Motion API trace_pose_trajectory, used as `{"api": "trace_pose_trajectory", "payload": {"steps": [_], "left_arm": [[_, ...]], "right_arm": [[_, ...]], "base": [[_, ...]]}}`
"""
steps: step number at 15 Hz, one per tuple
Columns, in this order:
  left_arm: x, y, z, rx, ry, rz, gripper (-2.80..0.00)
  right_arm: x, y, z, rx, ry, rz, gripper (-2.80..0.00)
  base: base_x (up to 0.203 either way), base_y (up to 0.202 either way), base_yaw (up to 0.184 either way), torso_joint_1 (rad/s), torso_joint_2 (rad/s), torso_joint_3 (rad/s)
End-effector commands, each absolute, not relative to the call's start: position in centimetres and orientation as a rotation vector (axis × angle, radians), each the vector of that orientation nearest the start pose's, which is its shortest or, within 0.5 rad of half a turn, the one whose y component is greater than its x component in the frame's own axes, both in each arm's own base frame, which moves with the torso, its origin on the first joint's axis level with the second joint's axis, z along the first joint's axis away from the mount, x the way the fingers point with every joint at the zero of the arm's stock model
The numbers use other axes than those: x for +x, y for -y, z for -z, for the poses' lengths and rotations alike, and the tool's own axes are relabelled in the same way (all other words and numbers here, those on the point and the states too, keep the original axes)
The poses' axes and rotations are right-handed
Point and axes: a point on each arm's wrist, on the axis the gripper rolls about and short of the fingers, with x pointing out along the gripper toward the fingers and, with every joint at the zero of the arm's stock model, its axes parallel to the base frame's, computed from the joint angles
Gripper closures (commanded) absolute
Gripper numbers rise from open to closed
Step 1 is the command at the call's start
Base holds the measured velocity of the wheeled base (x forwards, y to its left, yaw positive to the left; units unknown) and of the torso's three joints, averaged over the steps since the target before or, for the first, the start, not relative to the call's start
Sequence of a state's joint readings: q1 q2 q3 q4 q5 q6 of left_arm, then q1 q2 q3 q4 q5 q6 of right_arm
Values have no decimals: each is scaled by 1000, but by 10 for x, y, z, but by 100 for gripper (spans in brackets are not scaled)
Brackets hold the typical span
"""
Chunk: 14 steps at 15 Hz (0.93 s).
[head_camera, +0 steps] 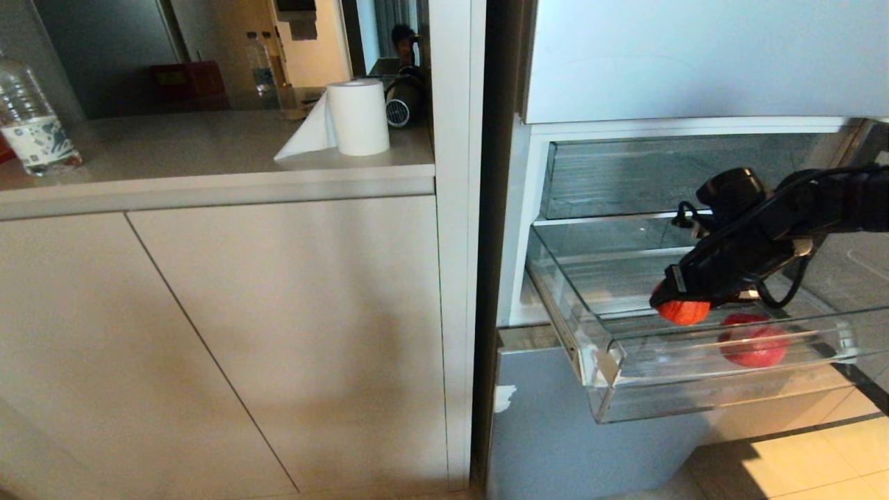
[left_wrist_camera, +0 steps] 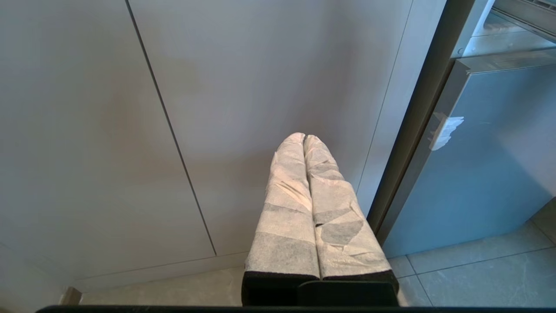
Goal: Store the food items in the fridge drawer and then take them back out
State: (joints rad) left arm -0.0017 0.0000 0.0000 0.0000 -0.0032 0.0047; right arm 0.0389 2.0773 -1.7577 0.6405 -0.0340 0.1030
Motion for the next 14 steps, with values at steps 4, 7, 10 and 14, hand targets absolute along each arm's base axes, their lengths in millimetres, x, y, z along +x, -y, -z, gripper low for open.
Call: {"api": "trace_pose_trajectory", "payload": {"steps": [4, 7, 10, 14], "left_arm": [[-23, 0, -75, 5, -3, 5, 0], [-23, 0, -75, 5, -2, 5, 0], [-23, 0, -75, 5, -3, 5, 0], [-23, 0, -75, 5, -3, 5, 0]], "right_arm": [[309, -12, -279, 68, -761, 34, 0], [247, -10, -311, 71, -655, 30, 0], [167, -6, -346, 79, -472, 21, 0], [47, -1, -357, 88, -217, 3, 0]], "base": [[0, 0, 0, 0, 0, 0], [0, 0, 0, 0, 0, 0], [0, 0, 0, 0, 0, 0], [0, 0, 0, 0, 0, 0]]}}
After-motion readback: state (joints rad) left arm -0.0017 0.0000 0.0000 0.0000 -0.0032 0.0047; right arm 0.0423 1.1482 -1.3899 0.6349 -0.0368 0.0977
